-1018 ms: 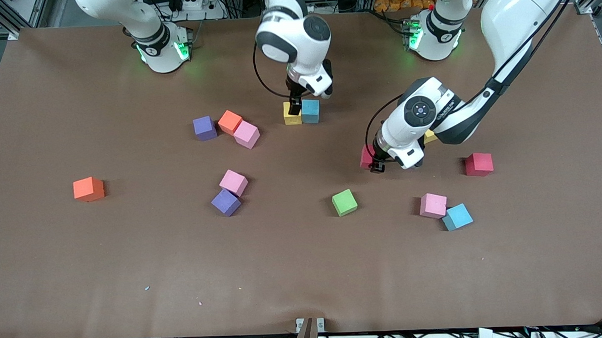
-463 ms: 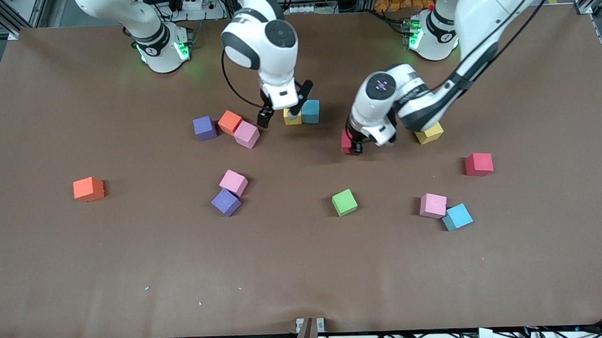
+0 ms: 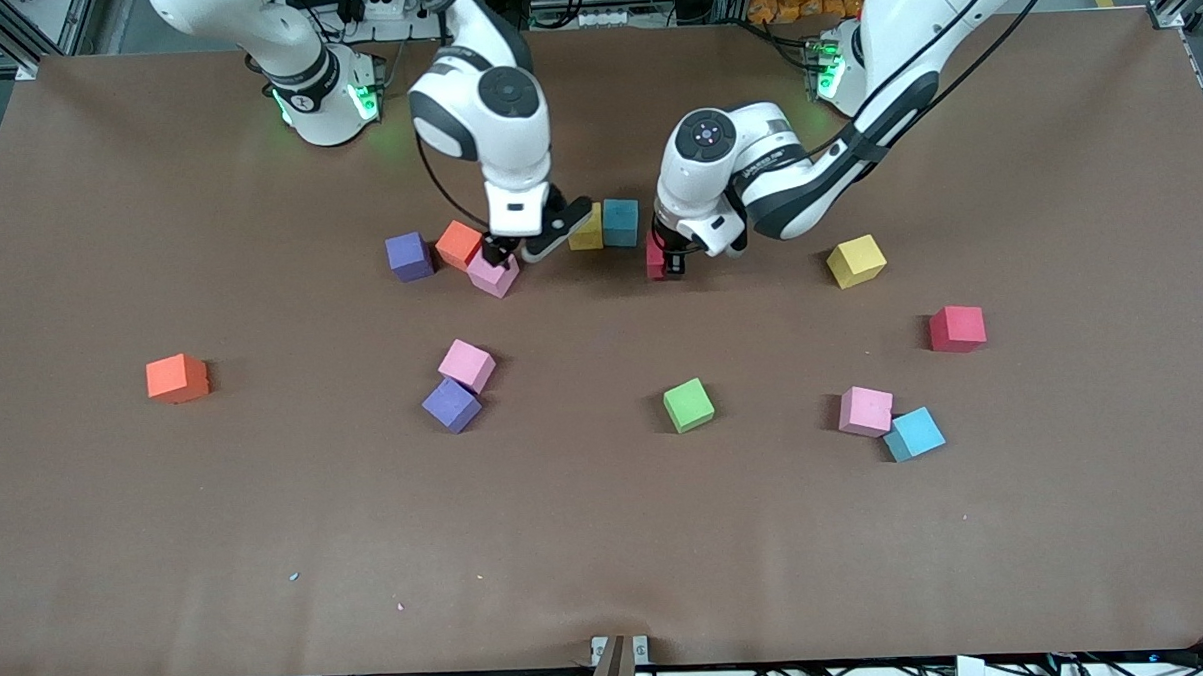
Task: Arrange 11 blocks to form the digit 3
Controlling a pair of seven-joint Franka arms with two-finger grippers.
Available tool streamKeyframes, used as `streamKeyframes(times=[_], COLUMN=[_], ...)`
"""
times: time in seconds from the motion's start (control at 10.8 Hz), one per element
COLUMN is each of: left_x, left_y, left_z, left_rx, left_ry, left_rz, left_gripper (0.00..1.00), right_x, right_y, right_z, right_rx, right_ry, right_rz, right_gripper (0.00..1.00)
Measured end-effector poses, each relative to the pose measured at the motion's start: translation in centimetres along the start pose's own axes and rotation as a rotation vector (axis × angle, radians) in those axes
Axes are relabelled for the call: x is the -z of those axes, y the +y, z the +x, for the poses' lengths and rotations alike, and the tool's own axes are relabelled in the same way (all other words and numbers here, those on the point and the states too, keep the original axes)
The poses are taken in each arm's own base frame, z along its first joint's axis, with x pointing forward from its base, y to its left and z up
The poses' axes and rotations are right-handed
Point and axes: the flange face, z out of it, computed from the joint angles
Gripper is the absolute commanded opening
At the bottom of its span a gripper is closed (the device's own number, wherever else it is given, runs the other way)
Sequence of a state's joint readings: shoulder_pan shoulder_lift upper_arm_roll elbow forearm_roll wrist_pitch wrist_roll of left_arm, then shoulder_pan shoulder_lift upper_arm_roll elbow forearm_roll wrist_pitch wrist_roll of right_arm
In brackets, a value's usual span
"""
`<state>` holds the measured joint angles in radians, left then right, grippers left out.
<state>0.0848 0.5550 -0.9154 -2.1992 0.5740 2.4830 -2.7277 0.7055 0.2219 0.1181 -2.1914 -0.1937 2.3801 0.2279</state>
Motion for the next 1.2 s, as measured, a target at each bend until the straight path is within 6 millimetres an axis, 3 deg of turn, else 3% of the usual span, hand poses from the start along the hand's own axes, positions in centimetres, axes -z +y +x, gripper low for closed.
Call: streamKeyframes(times=[0.19,0.37,0.65,1.02,1.2], left_x=[-0.5,-1.1,-2.2,-2.4,-2.5], left_y=[-0.9,-2.0,-3.2,-3.7,-4.2], left_z=[-0.3,-0.3,0.2,0.2,-0.2], left_rx=[-0.003,-0.008,-0.059,-0.067,-0.068], left_ry=[-0.003,0.005,0.025,0.018,0.017], left_rz=[0.007,0.010,-0.025,-0.023,-0.021], left_gripper=[0.22,0.22,0.22,0.22,0.22], right_x=[1.6,2.2,1.1,0.4,-1.1], right_y=[1.7,2.0,1.6,1.5,1.0], right_z=[-0.2,-0.6,-1.3,-1.5,-1.5], right_rx=[-0.032,0.005,0.164,0.196,0.208], right_ry=[0.014,-0.009,-0.039,-0.053,-0.067], right_rz=[-0.008,-0.016,-0.015,-0.013,-0.008], right_gripper=[1.00,1.00,1.00,1.00,1.00])
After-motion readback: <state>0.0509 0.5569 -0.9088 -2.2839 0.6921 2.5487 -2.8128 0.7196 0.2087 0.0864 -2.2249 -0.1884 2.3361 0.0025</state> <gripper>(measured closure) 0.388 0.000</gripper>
